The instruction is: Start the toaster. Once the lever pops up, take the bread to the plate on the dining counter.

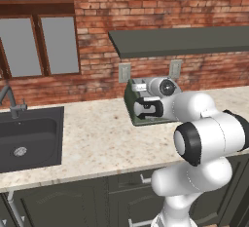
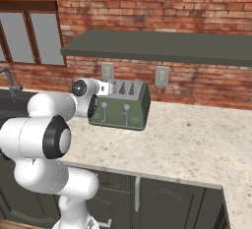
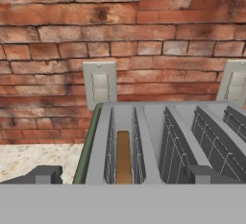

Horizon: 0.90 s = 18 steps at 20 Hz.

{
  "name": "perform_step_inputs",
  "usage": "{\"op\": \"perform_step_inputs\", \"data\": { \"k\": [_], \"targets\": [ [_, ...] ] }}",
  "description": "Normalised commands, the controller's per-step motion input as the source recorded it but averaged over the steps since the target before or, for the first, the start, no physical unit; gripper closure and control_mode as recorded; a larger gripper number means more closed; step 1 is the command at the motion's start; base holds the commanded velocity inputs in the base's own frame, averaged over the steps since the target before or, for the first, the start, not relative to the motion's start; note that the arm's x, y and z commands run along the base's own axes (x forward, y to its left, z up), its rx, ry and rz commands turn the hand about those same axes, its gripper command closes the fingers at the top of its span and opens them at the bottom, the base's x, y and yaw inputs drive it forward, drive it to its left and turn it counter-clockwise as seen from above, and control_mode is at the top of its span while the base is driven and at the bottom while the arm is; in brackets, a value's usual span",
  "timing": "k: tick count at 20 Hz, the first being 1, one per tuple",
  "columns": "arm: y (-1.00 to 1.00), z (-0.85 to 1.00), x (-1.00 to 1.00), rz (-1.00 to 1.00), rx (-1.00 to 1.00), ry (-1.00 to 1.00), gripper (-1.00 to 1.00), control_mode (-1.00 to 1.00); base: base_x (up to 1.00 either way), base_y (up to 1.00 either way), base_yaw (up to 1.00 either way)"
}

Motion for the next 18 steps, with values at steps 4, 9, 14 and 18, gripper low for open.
{"op": "perform_step_inputs", "data": {
  "k": [4,9,14,18],
  "targets": [
    [0.0,0.0,0.0,0.0,0.0,0.0,-1.0,-1.0,0.0,0.0,0.0],
    [0.0,0.0,0.0,0.0,0.0,0.0,-1.0,-1.0,0.0,0.0,0.0],
    [0.0,0.0,0.0,0.0,0.0,0.0,-1.0,-1.0,0.0,0.0,0.0],
    [0.0,0.0,0.0,0.0,0.0,0.0,-1.0,-1.0,0.0,0.0,0.0]
  ]
}}
